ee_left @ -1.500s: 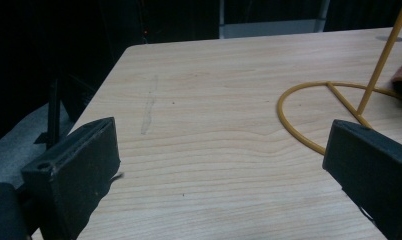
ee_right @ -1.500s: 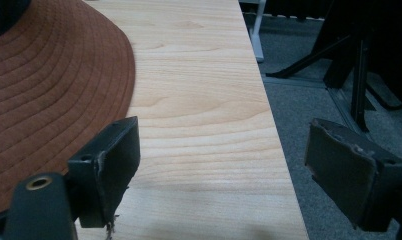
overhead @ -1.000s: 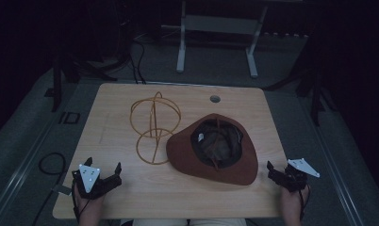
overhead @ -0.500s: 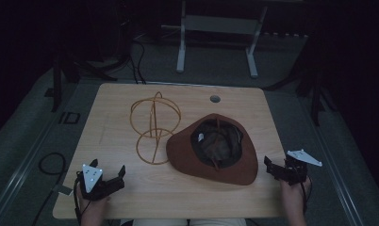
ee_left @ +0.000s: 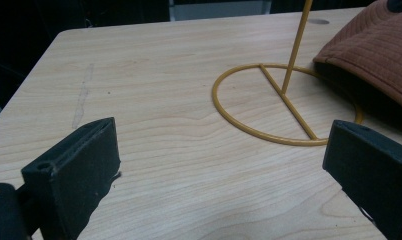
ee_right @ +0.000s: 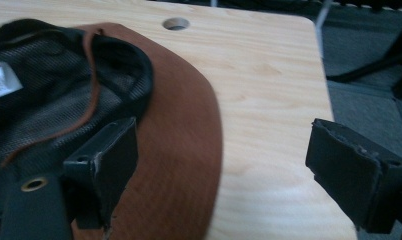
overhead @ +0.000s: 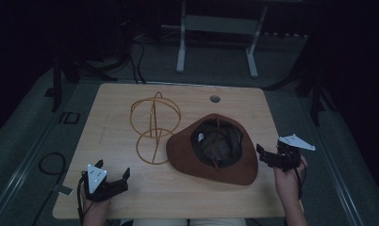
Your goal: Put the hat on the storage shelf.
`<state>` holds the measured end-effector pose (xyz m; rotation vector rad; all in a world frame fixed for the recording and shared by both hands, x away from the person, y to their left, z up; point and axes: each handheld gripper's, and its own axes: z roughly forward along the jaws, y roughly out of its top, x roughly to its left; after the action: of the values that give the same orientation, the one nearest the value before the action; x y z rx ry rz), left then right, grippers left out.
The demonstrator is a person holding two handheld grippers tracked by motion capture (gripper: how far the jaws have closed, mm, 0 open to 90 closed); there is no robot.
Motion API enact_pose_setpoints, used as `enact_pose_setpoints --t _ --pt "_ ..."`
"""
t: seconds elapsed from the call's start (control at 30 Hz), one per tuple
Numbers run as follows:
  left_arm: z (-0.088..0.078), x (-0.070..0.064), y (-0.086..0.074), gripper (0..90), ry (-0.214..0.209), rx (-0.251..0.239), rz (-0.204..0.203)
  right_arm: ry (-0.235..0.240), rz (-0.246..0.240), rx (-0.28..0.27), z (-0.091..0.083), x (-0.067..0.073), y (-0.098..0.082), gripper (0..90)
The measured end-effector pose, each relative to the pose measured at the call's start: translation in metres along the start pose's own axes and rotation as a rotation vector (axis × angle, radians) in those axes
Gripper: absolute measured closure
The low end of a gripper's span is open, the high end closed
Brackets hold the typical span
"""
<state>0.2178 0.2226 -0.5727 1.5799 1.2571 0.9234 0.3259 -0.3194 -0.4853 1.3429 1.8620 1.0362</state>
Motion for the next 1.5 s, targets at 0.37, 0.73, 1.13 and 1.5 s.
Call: enact_pose_setpoints --t 0.37,0.73,1.13,1.5 --pt "0.001 -0.002 0.001 2.4 -0.011 0.030 -0.001 0.099 -0.076 0.032 0.022 0.025 0.041 18.7" --pt "0.001 -0.002 0.001 2.4 -0.024 0.041 0.000 0.149 -0.036 0.125 0.062 0.043 0.067 10.3" --pt "0.002 -0.004 0.000 2.4 -0.033 0.055 0.009 0.080 -0.116 0.258 0.107 0.054 0.058 14.9" --pt "0.002 -0.006 0.000 2.4 -0.044 0.070 0.006 0.044 -0.077 0.348 0.135 0.049 0.031 30.3"
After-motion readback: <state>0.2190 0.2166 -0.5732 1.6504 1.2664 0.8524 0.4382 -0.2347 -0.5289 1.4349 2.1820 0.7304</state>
